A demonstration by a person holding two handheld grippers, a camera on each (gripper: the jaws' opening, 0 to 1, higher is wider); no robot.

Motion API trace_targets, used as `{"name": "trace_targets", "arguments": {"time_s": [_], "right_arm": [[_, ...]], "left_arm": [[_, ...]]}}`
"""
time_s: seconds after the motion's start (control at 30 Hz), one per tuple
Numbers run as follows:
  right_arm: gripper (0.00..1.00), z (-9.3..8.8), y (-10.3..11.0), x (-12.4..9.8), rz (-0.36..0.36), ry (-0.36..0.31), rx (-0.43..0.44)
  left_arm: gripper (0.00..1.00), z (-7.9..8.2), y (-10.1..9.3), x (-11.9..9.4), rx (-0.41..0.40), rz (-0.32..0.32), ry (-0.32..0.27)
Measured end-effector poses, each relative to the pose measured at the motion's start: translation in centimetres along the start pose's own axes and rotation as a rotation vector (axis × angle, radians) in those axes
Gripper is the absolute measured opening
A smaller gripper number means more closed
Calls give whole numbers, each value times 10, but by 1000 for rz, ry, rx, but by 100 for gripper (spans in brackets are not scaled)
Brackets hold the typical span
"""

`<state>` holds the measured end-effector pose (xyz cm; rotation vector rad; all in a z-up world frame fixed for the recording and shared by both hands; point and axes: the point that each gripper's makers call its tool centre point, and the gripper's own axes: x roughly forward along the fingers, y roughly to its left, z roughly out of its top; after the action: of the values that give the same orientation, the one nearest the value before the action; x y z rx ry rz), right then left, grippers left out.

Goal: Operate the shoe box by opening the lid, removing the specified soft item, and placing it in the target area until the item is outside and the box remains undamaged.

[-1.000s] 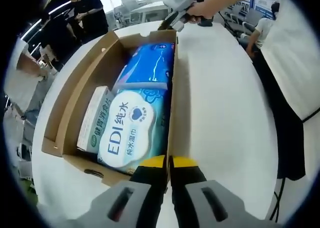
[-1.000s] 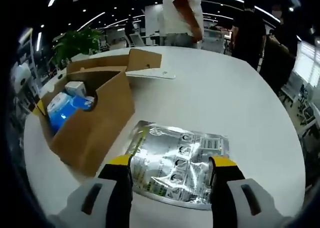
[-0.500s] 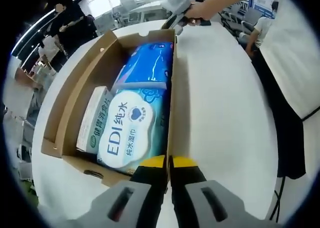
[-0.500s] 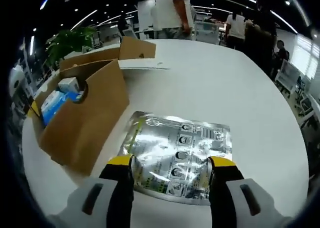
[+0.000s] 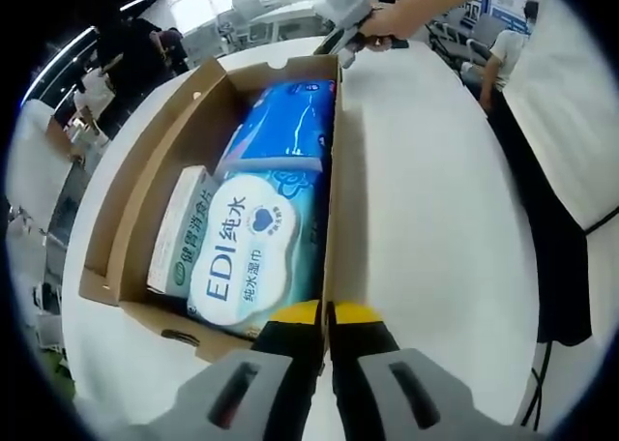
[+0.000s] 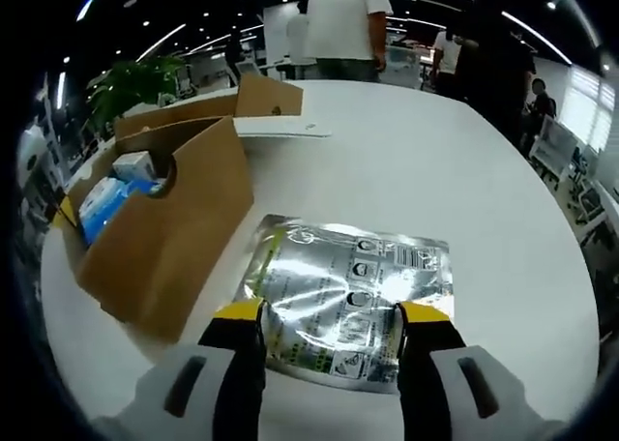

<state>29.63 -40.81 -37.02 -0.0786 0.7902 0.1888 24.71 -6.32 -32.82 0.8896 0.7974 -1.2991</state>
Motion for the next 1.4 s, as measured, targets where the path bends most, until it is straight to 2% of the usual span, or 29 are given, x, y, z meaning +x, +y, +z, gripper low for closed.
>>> {"name": "trace_targets", "arguments": {"time_s": [0.17, 1.0, 1.07, 1.1, 1.17, 1.2, 1.3, 1.37, 1.4], "right_arm": [[51, -1, 8, -1, 7, -2, -5], [50, -3, 7, -2, -20, 4, 28], [53, 2, 8, 1, -1, -25, 98], [54, 5, 13, 0, 46, -36, 139], [55, 9, 7, -6, 36, -37, 157], [56, 13, 7, -7, 39, -59, 168], [59, 17, 5, -15, 29, -68, 145], [59, 25, 4, -23, 31, -105, 134], [58, 31, 4, -29, 41, -138, 186]], "left_arm": [[1, 0, 0, 0, 5, -5, 0], [1, -1, 0, -1, 44, -18, -8], [1, -1, 0, 0, 42, -16, -8], [1, -1, 0, 0, 39, -16, -7], [1, -1, 0, 0, 32, -18, -2], [1, -1, 0, 0, 29, -23, 3], [1, -1, -1, -1, 29, -23, 2], [1, -1, -2, -1, 31, -22, 0], [1, -1, -2, -1, 14, -25, 1]]}}
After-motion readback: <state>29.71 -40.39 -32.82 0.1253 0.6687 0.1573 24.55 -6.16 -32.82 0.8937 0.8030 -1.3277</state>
